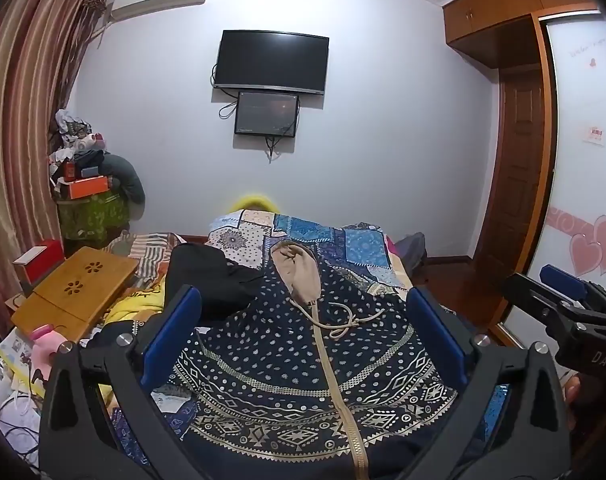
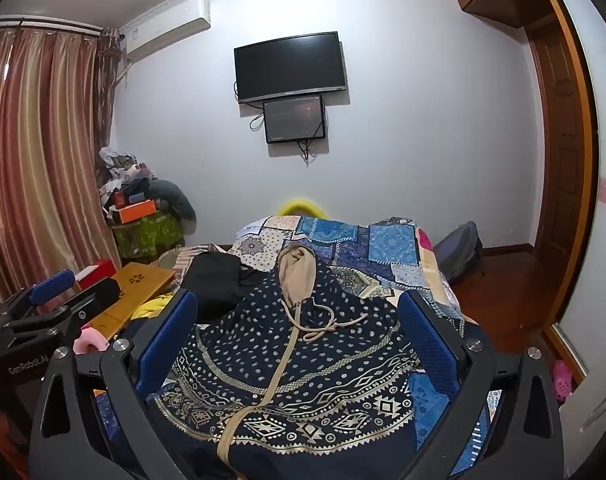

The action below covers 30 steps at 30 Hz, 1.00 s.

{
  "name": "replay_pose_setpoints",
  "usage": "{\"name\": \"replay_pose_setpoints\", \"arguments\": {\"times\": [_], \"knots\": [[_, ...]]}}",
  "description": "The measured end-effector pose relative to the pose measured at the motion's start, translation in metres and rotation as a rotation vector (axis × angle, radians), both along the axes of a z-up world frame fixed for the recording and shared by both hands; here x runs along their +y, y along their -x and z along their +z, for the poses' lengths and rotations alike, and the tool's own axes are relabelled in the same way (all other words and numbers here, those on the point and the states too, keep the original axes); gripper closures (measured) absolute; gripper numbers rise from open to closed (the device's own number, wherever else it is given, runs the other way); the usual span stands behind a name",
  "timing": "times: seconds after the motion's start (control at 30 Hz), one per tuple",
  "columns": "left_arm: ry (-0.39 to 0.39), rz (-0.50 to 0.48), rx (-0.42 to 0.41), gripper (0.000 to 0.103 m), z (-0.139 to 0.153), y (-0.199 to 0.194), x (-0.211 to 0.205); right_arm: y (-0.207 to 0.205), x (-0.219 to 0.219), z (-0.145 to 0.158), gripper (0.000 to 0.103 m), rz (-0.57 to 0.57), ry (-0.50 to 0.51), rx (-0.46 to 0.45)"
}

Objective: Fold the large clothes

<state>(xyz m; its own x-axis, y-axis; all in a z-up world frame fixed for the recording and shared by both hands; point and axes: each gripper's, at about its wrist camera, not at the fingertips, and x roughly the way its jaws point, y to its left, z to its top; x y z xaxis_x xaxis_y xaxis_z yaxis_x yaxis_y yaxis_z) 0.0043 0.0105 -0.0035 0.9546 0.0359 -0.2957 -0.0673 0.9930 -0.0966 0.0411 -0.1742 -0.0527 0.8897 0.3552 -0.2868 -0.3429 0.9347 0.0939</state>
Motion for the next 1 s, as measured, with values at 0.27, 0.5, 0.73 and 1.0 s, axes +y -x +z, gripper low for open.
{"name": "replay_pose_setpoints", "arguments": {"times": [0.27,0.5,0.73,1.0], "knots": [[-0.005,0.002,-0.003,0.0,-0.003,-0.001,-0.002,-0.001,0.002,-0.003,0.003,0.004,0.0,0.002],[-0.009,0.0,0.003,0.0,-0.009,-0.004,-0.002,-0.002,0.003,-0.004,0.003,0.006,-0.002,0.007],[-0.018,-0.002,0.004,0.0,-0.011,-0.002,-0.004,-0.004,0.003,-0.005,0.003,0.011,-0.004,0.016],[-0.015,0.001,0.006,0.0,-0.01,-0.002,-0.004,-0.004,0.003,-0.005,0.003,0.011,-0.004,0.018]]}}
